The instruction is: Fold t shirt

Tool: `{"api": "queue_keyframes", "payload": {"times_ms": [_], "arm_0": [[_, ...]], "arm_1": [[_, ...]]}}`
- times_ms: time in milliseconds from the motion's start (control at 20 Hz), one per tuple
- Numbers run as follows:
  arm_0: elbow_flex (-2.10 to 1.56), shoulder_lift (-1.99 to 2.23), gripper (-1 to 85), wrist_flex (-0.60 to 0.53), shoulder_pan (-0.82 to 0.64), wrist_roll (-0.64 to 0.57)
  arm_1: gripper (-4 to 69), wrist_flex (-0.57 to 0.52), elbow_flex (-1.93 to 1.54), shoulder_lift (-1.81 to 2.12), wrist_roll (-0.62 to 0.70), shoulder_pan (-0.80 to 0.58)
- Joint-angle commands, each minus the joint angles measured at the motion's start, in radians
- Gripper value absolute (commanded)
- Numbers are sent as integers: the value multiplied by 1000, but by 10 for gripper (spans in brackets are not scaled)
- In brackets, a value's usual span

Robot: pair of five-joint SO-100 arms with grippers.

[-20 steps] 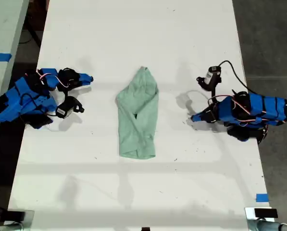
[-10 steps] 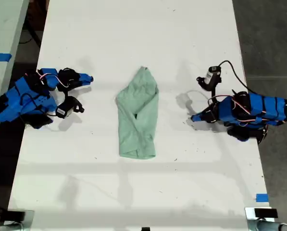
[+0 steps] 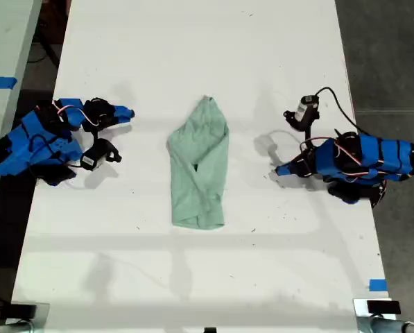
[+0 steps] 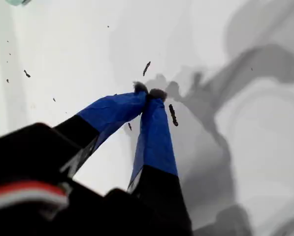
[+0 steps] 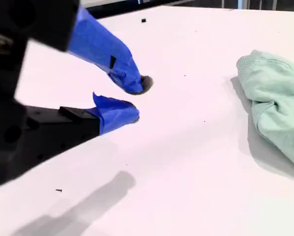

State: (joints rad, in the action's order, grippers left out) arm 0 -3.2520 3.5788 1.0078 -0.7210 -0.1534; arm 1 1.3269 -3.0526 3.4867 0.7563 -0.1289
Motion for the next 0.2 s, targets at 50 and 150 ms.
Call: {"api": "queue_keyframes", "payload": {"times_ms": [50, 150], "arm_0": [[-38, 9, 53, 2, -6, -6], [-38, 9, 53, 2, -6, -6]], "arm_1": [[14, 2, -57, 15, 18, -3], [14, 2, -57, 15, 18, -3]]}}
